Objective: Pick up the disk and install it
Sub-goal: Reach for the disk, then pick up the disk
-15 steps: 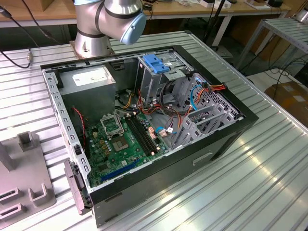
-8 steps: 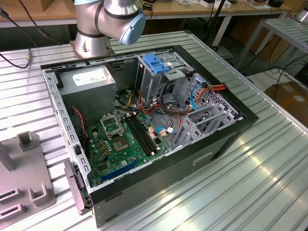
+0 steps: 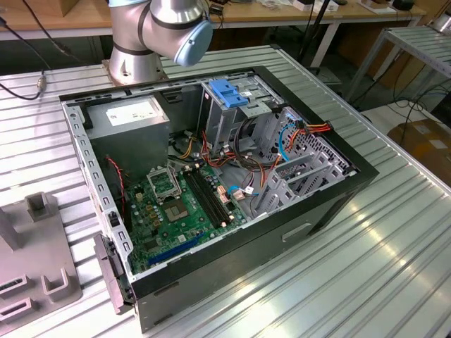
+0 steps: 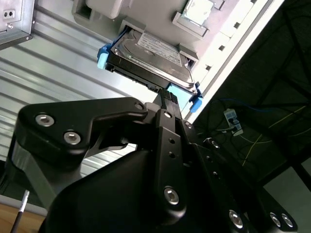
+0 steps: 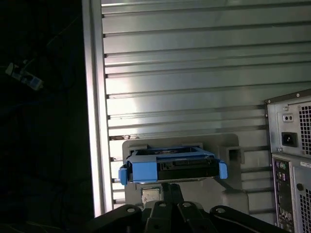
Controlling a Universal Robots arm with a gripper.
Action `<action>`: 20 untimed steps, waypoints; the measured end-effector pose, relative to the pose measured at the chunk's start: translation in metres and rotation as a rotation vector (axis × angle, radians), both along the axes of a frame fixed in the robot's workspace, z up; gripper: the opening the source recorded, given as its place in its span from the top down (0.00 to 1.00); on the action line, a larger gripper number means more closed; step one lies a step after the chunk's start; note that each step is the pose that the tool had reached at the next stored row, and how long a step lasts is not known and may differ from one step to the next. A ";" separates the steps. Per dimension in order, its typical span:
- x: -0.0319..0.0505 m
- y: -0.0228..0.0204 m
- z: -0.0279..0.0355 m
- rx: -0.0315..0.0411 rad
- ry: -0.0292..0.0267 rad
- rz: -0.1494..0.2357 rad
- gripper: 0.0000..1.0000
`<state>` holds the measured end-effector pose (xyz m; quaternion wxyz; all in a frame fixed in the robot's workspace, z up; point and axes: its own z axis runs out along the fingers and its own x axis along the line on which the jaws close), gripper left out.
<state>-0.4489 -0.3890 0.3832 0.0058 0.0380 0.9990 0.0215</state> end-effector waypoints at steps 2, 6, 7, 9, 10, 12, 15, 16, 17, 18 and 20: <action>-0.0058 0.0002 -0.0002 0.0000 0.0000 0.000 0.90; -0.0091 0.0002 -0.0002 0.0000 0.0001 0.000 0.90; -0.0092 0.0002 -0.0002 0.0000 0.0002 0.000 0.90; -0.0093 0.0003 -0.0002 0.0000 0.0002 0.000 0.90; -0.0093 0.0002 -0.0002 0.0000 0.0002 0.000 0.90; -0.0094 0.0002 -0.0002 0.0000 0.0002 0.000 0.90; -0.0094 0.0002 -0.0003 0.0000 0.0002 0.000 0.90; -0.0094 0.0002 -0.0002 0.0000 0.0002 0.000 0.90; -0.0094 0.0002 -0.0003 0.0000 0.0002 0.000 0.90; -0.0094 0.0002 -0.0002 0.0000 0.0002 0.000 0.90; -0.0094 0.0002 -0.0002 0.0000 0.0002 0.007 0.90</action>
